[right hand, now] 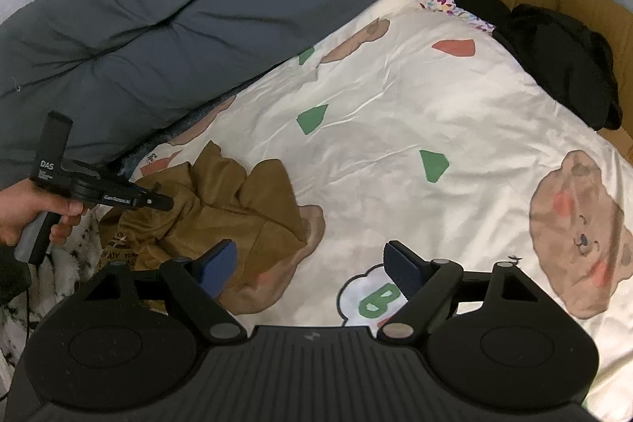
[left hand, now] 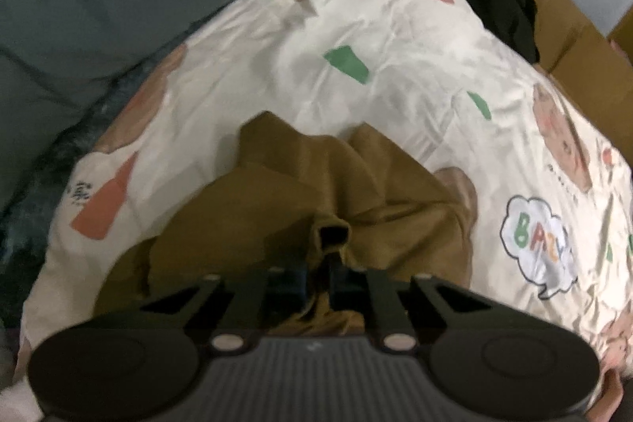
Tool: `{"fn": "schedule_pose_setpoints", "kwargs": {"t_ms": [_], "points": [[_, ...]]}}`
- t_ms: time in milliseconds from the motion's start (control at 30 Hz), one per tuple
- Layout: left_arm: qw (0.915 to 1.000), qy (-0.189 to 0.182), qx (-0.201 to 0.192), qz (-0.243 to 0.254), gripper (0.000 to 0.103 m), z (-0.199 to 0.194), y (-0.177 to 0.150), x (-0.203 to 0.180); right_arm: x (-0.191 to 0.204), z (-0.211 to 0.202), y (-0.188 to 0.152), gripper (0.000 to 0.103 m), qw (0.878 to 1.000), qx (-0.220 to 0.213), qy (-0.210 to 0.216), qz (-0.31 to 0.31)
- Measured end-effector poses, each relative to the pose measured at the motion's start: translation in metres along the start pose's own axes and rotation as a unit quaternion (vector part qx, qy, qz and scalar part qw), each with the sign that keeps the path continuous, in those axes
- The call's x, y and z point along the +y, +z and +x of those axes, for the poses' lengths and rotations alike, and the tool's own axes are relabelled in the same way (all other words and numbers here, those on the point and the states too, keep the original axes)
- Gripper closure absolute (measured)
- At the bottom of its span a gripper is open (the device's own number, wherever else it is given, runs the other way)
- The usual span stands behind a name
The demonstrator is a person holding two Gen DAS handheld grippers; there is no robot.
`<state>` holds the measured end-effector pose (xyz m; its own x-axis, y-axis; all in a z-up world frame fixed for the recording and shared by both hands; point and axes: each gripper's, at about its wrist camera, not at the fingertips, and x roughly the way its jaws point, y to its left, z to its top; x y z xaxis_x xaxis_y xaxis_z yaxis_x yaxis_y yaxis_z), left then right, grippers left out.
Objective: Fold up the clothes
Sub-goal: 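Close the right gripper on the brown garment's edge while the left gripper holds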
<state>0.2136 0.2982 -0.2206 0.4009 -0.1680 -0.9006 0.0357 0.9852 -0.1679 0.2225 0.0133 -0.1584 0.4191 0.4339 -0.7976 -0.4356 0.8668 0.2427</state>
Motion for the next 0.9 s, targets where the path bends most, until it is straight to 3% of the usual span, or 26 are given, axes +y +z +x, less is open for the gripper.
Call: {"fn": "schedule_pose_setpoints", "kwargs": {"t_ms": [233,567,800,900], "points": [[0.9994,-0.021,-0.027,0.0,0.096,-0.038,-0.014,0.012,0.021,0.023,0.003,0.023,0.999,0.008,0.026,-0.017],[0.9906,-0.091,-0.102,0.0,0.096,-0.1,-0.015,0.006,0.057,0.047,0.018,0.023,0.997,0.013,0.044,-0.054],[0.9889,-0.102,-0.106,0.022,0.096,-0.106,-0.013,-0.002,0.066,0.069,0.027,0.023,0.994,0.025,0.06,-0.084],[0.9886,-0.104,-0.107,0.016,0.096,-0.102,-0.015,0.001,0.07,0.087,0.033,0.028,0.992,0.039,0.061,-0.106]]}}
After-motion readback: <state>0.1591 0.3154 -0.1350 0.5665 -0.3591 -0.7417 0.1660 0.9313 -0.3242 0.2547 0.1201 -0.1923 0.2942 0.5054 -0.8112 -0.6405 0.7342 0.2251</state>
